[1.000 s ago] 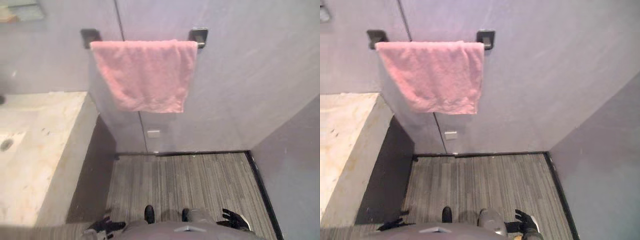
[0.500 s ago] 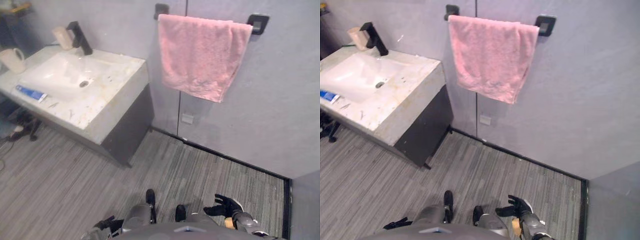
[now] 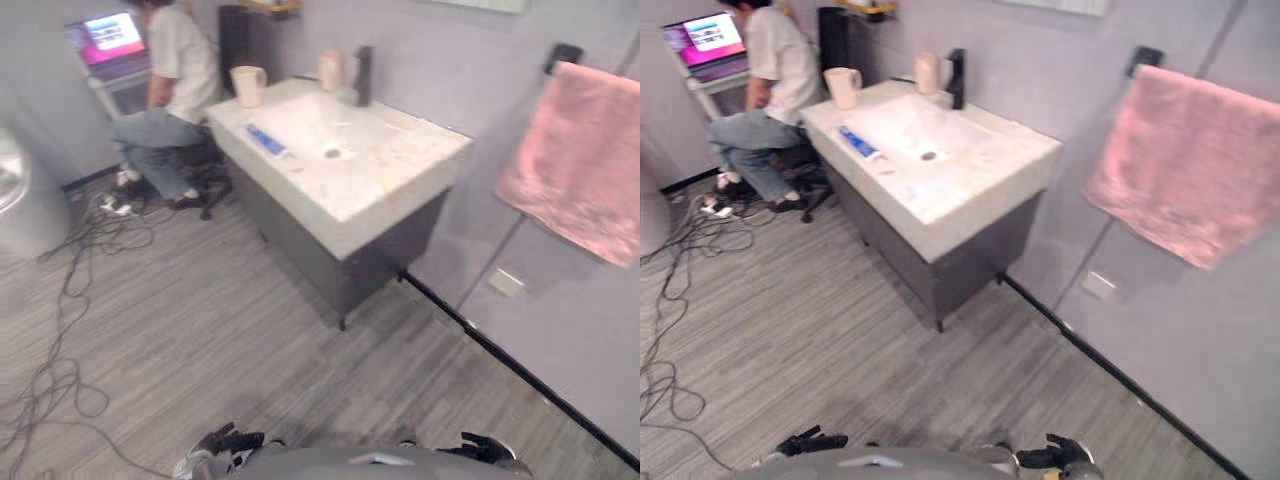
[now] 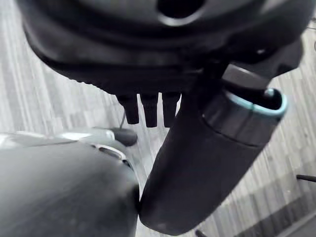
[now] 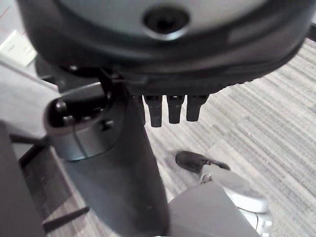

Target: Organize the bathroom.

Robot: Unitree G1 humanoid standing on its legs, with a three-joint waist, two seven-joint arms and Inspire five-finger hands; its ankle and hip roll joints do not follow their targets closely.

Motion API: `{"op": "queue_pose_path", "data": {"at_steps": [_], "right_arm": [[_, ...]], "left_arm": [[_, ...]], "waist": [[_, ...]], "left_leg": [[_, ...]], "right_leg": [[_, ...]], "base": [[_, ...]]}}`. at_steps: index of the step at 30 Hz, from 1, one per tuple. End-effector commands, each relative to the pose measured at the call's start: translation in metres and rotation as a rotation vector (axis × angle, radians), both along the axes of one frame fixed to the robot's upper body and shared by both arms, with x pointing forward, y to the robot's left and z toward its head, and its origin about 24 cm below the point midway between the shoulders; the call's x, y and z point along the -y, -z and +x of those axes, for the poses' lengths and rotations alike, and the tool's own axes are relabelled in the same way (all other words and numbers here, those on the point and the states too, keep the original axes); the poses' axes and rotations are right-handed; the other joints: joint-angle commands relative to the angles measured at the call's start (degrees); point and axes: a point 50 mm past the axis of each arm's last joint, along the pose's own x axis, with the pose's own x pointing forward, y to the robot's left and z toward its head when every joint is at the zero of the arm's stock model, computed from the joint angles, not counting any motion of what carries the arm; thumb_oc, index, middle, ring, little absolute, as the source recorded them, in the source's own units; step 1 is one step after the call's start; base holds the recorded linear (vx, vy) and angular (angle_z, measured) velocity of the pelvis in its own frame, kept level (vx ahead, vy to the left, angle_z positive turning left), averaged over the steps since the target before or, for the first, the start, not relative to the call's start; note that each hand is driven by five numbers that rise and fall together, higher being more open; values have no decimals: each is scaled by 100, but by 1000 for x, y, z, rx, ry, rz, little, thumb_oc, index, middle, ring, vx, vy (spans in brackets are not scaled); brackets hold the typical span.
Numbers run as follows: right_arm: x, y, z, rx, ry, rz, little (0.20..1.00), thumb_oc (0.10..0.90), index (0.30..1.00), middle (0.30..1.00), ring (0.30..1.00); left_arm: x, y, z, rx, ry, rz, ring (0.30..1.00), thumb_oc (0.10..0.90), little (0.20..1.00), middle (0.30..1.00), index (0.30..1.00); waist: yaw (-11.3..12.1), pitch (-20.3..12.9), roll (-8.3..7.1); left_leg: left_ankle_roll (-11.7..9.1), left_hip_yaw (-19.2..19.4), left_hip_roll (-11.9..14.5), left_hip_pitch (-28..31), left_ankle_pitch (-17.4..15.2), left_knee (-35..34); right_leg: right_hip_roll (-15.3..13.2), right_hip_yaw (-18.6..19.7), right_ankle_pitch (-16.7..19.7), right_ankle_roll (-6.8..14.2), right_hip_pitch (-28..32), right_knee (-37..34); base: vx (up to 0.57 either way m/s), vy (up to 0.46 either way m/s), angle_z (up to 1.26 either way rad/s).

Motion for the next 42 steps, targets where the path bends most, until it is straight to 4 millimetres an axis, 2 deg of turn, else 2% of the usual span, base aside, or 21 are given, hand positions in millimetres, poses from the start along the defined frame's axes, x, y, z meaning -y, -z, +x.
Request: {"op": "queue_pose_path", "data": {"at_steps": [1, 2, 5, 7, 9, 12, 14, 15, 19, 22, 24, 25, 26, 27, 30, 32, 35, 36, 37, 38, 42], "right_arm": [[3, -16, 56, 178, -30, -78, 900, 800, 900, 900, 900], [1, -16, 57, 180, -35, -77, 900, 800, 900, 900, 900], [3, -17, 58, 193, -37, -76, 900, 800, 900, 900, 900], [5, -18, 58, 194, -15, -72, 900, 800, 900, 900, 900], [5, -16, 55, 183, -3, -67, 900, 800, 900, 900, 900], [-6, -10, 46, 140, -43, -16, 900, 800, 900, 900, 900], [-6, -9, 46, 139, -47, -15, 900, 800, 900, 900, 900], [-10, -6, 36, 90, -97, 14, 900, 800, 900, 900, 900], [-5, -5, 30, 44, -88, 14, 900, 800, 900, 900, 900], [-1, -5, 28, 15, -85, 13, 900, 800, 900, 900, 900], [1, -3, 19, -7, -22, 30, 900, 800, 900, 900, 900], [1, -3, 19, -7, -22, 30, 900, 800, 900, 900, 900], [-1, -2, 19, -13, -45, 30, 900, 800, 900, 900, 900], [-6, -2, 22, -15, -99, 22, 900, 800, 900, 900, 900], [-2, -5, 28, 30, -23, 4, 900, 800, 900, 900, 900], [-1, -6, 31, 30, -52, -6, 900, 800, 900, 900, 900], [-5, -5, 32, 23, -89, -23, 900, 800, 900, 900, 900], [-4, -5, 34, 19, -106, -26, 900, 800, 900, 900, 900], [-5, -5, 34, 17, -110, -25, 900, 800, 900, 900, 900], [-2, -5, 32, -5, -83, -33, 900, 800, 900, 900, 900], [0, -4, 25, -22, -37, -40, 900, 800, 900, 900, 900]], "left_arm": [[-15, -3, -4, -18, -41, 57, 900, 800, 900, 900, 900], [-15, -3, -7, -29, -30, 60, 900, 800, 900, 900, 900], [-20, -4, -4, -31, 28, 82, 900, 800, 900, 900, 900], [-21, -7, 8, 0, 81, 78, 900, 800, 900, 900, 900], [-18, -9, 21, 40, 155, 85, 900, 800, 900, 900, 900], [-18, -15, 42, 112, 195, 123, 900, 800, 900, 900, 900], [-18, -15, 43, 115, 199, 126, 900, 800, 900, 900, 900], [-17, -24, 70, 154, 328, 207, 900, 800, 900, 900, 900], [-14, -33, 96, 205, 355, 244, 900, 800, 900, 900, 900], [-7, -35, 105, 225, 346, 230, 900, 800, 900, 900, 900], [3, -32, 104, 226, 396, 201, 900, 800, 900, 900, 900], [3, -32, 104, 226, 396, 201, 900, 800, 900, 900, 900], [5, -31, 104, 220, 408, 200, 900, 800, 900, 900, 900], [4, -30, 100, 207, 377, 186, 900, 800, 900, 900, 900], [6, -29, 100, 195, 381, 189, 900, 800, 900, 900, 900], [4, -28, 97, 195, 365, 195, 900, 800, 900, 900, 900], [-7, -27, 87, 189, 278, 193, 900, 800, 900, 900, 900], [-14, -26, 78, 180, 282, 208, 900, 800, 900, 900, 900], [-14, -26, 78, 181, 278, 210, 900, 800, 900, 900, 900], [-18, -24, 70, 166, 323, 233, 900, 800, 900, 900, 900], [-20, -23, 65, 154, 351, 234, 900, 800, 900, 900, 900]], "waist": [[154, 243, 99], [184, 265, 80], [123, 405, 117], [-94, 476, 225], [-268, 469, 248], [-497, 457, 146], [-509, 470, 144], [-756, 436, -38], [-906, 477, -205], [-1001, 396, -189], [-1118, 257, -124], [-1118, 257, -124], [-1146, 207, -150], [-1138, 144, -181], [-1020, 173, -349], [-940, 221, -408], [-809, 274, -424], [-659, 277, -367], [-654, 266, -361], [-546, 240, -249], [-543, 235, -179]], "left_leg": [[-121, -316, 500, 127, 201, -18], [21, -329, 295, 69, 74, 107], [343, -337, -106, 111, -150, 263], [440, -480, -192, 209, -160, 150], [482, -570, -315, 279, -161, 33], [501, -513, -489, 377, -235, -33], [501, -512, -489, 396, -243, -37], [536, -484, -764, 488, -313, -93], [650, -655, -1131, 714, -512, -72], [730, -828, -1289, 758, -709, 183], [373, -428, -993, 714, -591, 1225], [373, -428, -993, 714, -591, 1225], [203, -246, -807, 576, -312, 1918], [-65, -293, -534, 194, 284, 3117], [25, -382, -325, -1036, 274, 4465], [199, -410, -132, -1362, 110, 4318], [405, -709, 132, -1107, 130, 2226], [275, -1324, 326, -917, 336, 616], [264, -1349, 339, -918, 367, 550], [47, -1688, 699, -805, 759, -272], [-21, -1661, 855, -765, 836, -154]], "right_leg": [[-119, 365, 85, 440, 52, 354], [-475, 416, 475, 428, -20, 558], [-867, 805, 1337, 337, -786, 1848], [-337, 1327, 1210, 191, -1301, 2402], [136, 1462, 1163, 171, -1571, 2435], [847, 1505, 888, 300, -1706, 1772], [872, 1503, 859, 303, -1694, 1756], [1503, 1555, 724, 462, -1802, 835], [1784, 1240, 1086, 529, -2135, 706], [1896, 1421, 924, 327, -1971, 685], [1788, 1337, 615, 61, -1538, 576], [1788, 1337, 615, 61, -1538, 576], [1702, 1347, 611, -11, -1404, 483], [1654, 1412, 496, -156, -1174, 455], [1624, 1713, 430, -293, -851, 394], [1620, 1819, 307, -342, -715, 436], [1683, 2148, -40, -308, -590, 610], [1752, 2498, -209, -156, -443, 580], [1756, 2506, -210, -153, -452, 579], [1746, 2636, -368, -21, -337, 529], [1580, 2656, -483, 104, -236, 577]], "base": [[29, 592, 65], [17, 491, 50], [23, 603, 34], [35, 417, 28], [133, 277, 87], [209, 197, 101], [183, 89, 31], [350, 154, 9], [380, 152, 14], [326, 116, 5], [323, 74, 45], [237, -8, 54], [354, -24, 42], [406, -29, 46], [249, -4, -3], [256, 131, -84], [374, 330, -122], [388, 370, -146], [506, 459, -137], [281, 250, -98], [177, 219, -76]]}}
